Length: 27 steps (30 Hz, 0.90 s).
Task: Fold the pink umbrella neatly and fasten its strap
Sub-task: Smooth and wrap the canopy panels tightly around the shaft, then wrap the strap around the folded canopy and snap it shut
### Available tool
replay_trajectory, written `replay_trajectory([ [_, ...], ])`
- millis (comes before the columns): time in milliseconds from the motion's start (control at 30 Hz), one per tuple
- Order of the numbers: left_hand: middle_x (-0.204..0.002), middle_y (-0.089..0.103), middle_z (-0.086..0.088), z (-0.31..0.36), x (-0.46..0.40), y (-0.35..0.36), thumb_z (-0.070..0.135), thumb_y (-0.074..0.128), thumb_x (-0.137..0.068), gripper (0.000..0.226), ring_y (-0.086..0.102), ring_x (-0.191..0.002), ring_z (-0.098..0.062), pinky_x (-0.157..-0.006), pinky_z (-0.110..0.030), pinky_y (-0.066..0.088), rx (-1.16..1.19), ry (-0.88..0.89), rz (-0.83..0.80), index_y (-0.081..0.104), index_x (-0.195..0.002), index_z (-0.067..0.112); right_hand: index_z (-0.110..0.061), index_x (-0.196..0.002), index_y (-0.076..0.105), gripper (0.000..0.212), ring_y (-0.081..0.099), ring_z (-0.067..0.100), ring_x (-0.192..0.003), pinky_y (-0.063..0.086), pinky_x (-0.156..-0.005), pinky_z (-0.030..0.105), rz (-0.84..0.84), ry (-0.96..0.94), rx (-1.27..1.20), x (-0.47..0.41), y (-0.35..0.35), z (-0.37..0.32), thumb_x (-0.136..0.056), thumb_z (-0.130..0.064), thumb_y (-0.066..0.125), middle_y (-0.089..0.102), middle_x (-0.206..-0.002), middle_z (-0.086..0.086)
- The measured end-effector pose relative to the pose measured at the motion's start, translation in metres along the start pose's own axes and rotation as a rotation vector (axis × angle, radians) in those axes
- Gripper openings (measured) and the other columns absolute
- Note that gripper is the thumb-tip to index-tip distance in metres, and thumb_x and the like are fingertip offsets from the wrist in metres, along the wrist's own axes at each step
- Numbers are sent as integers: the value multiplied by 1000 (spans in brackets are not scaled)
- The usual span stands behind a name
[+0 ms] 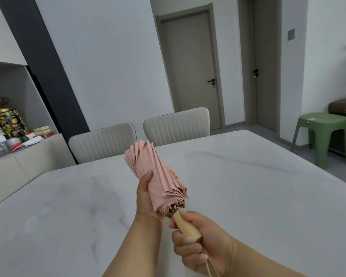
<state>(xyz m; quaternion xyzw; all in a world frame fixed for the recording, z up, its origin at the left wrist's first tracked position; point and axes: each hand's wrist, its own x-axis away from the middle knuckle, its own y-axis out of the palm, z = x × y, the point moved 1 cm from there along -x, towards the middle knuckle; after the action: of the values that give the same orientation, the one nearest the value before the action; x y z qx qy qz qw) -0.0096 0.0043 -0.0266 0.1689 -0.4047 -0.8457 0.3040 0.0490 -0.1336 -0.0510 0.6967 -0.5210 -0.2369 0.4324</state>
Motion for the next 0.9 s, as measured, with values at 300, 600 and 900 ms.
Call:
replay_trajectory([
  [300, -86, 68, -21, 2, 6, 18, 23, 59, -88, 33, 67, -70, -35, -64, -49, 58, -238, -53, 138, 62, -112, 1, -11, -88, 50, 8, 46, 15, -36, 33, -34, 21, 583, -268, 906, 1, 4, 1, -88, -17, 56, 53, -58, 6],
  [600, -77, 70, -13, -11, 8, 20, 19, 87, -52, 42, 71, -69, -25, -69, -35, 60, -5, -35, -121, 73, -84, -3, -2, -81, 58, 10, 39, 15, -35, 28, -28, 15, -3, -98, -53, 3, 7, -2, -77, -9, 64, 43, -50, 7],
  [900, -86, 61, -11, 13, 22, 20, 9, 87, -51, 70, 66, -68, -23, -67, -32, 59, 55, -238, -160, 57, -113, -1, -10, -73, 59, 35, 51, 20, -52, 45, -48, 31, 907, -590, 827, 5, -5, -36, -97, -31, 44, 58, -58, 4],
])
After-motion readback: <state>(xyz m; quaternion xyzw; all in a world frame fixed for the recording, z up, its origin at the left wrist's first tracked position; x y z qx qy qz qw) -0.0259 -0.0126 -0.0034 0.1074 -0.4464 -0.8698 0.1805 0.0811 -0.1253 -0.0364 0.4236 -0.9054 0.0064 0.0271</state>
